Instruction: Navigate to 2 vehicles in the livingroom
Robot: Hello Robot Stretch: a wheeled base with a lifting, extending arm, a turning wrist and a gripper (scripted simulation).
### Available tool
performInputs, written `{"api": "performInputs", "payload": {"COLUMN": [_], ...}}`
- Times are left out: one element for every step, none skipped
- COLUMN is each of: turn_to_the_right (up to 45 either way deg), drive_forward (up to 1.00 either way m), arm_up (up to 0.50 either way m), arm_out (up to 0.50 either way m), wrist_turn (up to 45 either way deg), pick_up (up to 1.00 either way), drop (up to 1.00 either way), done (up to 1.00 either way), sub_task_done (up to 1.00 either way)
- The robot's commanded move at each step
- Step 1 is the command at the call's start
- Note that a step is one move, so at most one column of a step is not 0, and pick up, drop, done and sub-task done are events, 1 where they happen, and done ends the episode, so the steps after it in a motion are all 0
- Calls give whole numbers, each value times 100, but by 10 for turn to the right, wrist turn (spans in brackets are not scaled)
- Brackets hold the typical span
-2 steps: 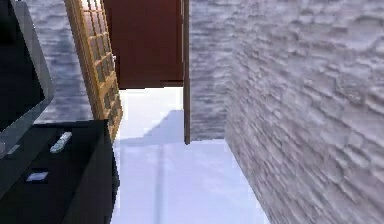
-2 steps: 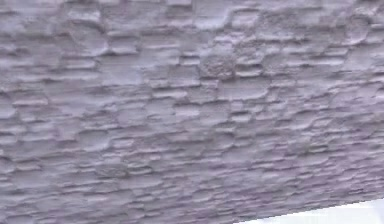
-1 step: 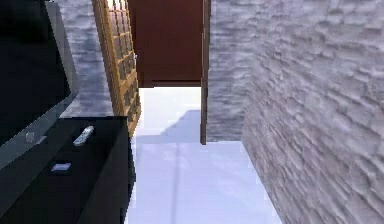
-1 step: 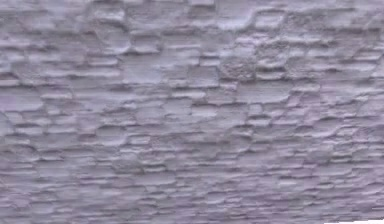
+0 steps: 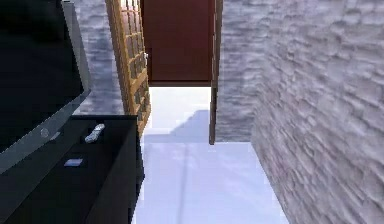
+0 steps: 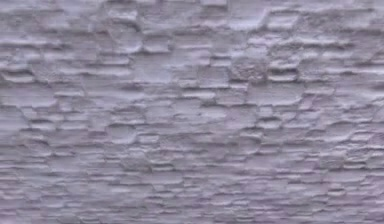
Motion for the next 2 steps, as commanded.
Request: {"api": "performInputs", "payload": {"turn_to_the_right": [0,60], "drive_forward": [100,0], "arm_up": [0,0], "arm_out": [0,0], "wrist_turn": [0,0], "pick_up": [0,0], "drop": [0,0], "done": [0,0], "sub_task_done": [0,0]}}
